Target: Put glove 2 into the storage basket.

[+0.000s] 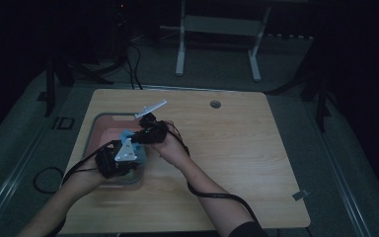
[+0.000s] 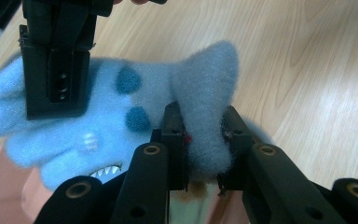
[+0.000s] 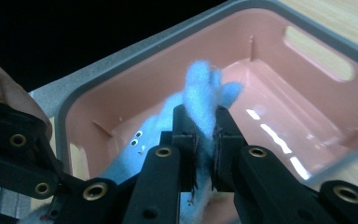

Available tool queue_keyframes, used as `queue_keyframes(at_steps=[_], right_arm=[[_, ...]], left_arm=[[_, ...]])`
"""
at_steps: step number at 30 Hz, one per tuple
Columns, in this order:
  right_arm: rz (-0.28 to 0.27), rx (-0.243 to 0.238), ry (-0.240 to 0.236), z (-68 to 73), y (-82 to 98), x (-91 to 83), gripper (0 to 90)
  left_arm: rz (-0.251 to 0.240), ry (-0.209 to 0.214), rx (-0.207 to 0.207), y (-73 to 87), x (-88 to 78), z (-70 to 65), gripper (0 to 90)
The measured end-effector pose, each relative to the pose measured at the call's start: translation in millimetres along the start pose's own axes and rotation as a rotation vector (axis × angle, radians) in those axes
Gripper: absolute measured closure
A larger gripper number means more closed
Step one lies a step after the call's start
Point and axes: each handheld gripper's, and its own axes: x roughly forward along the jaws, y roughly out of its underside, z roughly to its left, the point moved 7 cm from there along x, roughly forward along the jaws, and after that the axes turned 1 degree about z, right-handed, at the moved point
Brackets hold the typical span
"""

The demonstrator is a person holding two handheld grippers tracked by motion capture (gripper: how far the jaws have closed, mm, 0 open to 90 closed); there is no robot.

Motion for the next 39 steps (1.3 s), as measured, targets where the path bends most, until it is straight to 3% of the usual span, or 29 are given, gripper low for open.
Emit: queue_keyframes(at_steps=[5,12,22,29,32,34,36,39], right_arm=[[0.006,0.002,-0.021,5.6,-5.7,17.2,82.8],[0.021,0.019,-0.035,5.8,-3.7,37.6,82.8],[0.067,0.029,0.018,-6.5,12.6,55.3,82.0],[0.089,0.013,0.053,-9.0,12.1,55.1,73.6],[0.078,0.024,0.057,-10.8,12.2,52.9,66.4],[0.057,0.042,0.035,-11.1,12.4,49.7,62.3],[0.049,0.043,0.041,-12.2,12.9,45.6,58.2],[0.036,0.037,0.042,-12.4,13.6,39.2,51.8]], left_arm=[[0.026,-0.005,-0.017,17.3,-4.0,4.7,76.8],[0.04,0.028,-0.062,35.6,3.9,8.0,76.7],[0.098,0.065,-0.073,43.9,27.2,9.9,76.0],[0.109,0.082,-0.085,42.6,34.4,10.4,72.9],[0.114,0.087,-0.079,42.8,36.3,8.3,71.2],[0.109,0.088,-0.087,42.9,36.2,7.8,69.8],[0.104,0.09,-0.104,43.4,35.5,8.3,66.3],[0.09,0.077,-0.134,43.1,33.3,9.7,52.4]])
